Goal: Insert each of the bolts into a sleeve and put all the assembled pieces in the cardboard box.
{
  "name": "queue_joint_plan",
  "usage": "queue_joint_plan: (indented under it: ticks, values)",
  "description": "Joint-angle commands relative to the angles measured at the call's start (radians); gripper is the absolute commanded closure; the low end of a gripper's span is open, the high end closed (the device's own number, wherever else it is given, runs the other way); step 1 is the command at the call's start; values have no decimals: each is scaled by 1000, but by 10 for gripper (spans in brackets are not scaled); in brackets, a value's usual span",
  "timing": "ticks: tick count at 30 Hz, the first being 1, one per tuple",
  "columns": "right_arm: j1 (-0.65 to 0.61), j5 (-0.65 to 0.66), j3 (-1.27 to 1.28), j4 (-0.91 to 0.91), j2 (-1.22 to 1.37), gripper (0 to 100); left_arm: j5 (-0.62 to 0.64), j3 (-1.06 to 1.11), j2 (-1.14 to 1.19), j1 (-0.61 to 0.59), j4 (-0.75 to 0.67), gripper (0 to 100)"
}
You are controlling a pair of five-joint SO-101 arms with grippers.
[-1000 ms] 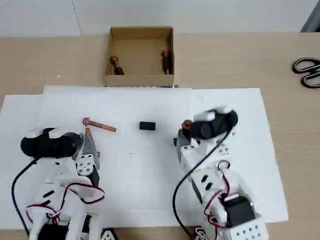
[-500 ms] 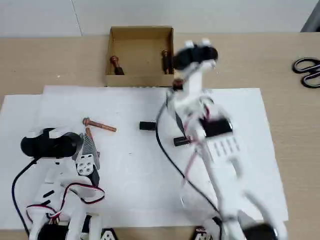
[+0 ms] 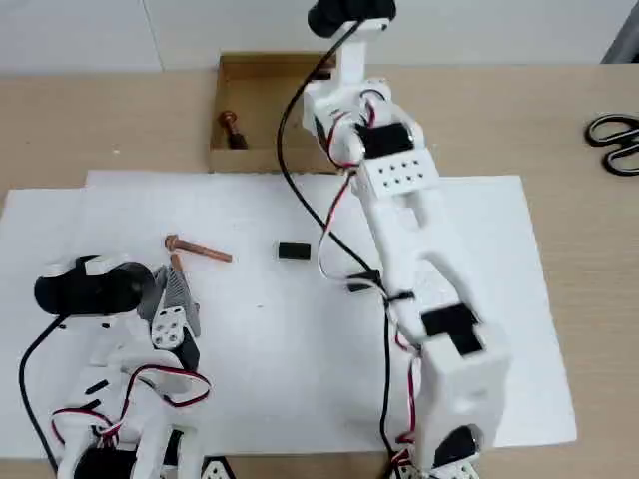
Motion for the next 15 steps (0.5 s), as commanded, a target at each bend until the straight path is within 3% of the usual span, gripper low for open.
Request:
queue_joint_plan:
  ticks: [1,15]
  values:
    - [12,-6,-207,-31,94,995,5,-10,0,2,5,994]
    - [16,115,-730,16,598,981,5,-10,0,2,5,994]
